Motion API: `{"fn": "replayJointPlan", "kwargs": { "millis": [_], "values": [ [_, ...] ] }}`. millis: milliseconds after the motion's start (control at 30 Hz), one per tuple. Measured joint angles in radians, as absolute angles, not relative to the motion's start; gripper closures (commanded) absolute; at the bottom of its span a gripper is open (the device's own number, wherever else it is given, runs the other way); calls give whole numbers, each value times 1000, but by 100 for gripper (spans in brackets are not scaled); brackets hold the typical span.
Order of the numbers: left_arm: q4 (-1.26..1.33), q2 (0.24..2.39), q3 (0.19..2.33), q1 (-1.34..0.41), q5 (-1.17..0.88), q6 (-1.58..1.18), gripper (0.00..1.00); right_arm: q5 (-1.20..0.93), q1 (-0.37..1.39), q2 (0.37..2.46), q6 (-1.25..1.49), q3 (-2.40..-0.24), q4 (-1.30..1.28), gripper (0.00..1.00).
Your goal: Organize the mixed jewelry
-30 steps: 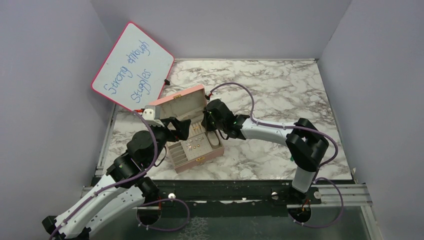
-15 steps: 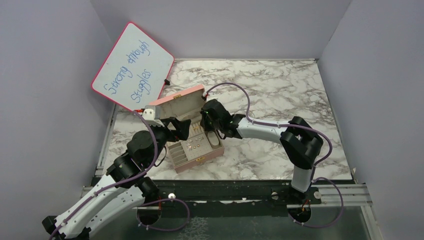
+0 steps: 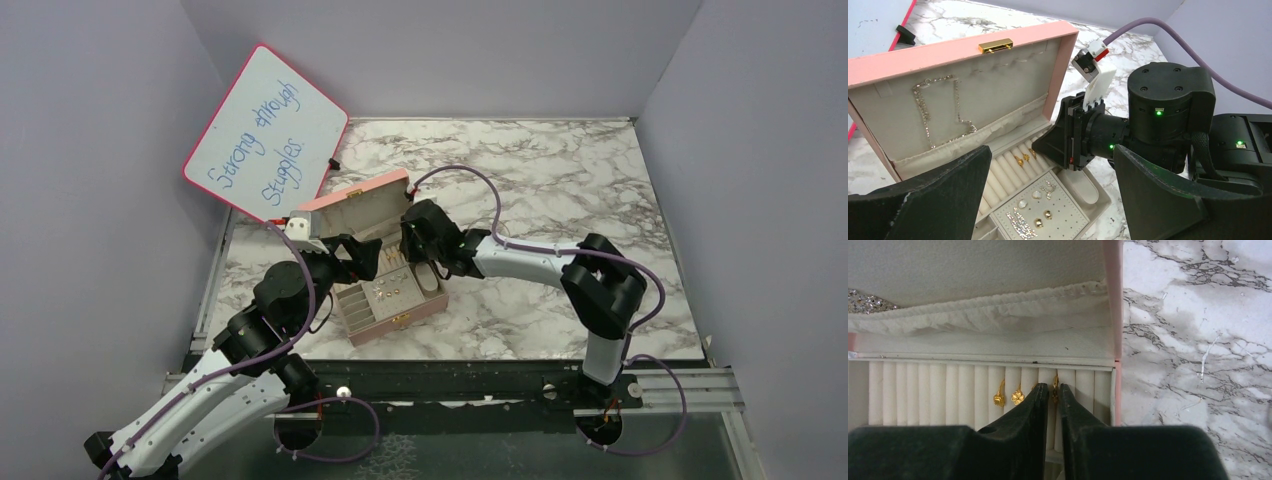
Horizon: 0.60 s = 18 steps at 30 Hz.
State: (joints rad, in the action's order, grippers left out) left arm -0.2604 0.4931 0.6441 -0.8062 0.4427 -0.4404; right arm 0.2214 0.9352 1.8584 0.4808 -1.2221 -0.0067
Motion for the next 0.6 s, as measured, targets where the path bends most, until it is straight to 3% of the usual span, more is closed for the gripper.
{"fn": "replayJointPlan", "kwargs": {
  "millis": [400,600],
  "values": [
    [-260,498,644,-806,443,-439,7,234,935,1770,495,-1222,-76,76],
    [-261,498,644,-806,443,-439,7,229,935,1769,486,-1222,-81,71]
  ]
}}
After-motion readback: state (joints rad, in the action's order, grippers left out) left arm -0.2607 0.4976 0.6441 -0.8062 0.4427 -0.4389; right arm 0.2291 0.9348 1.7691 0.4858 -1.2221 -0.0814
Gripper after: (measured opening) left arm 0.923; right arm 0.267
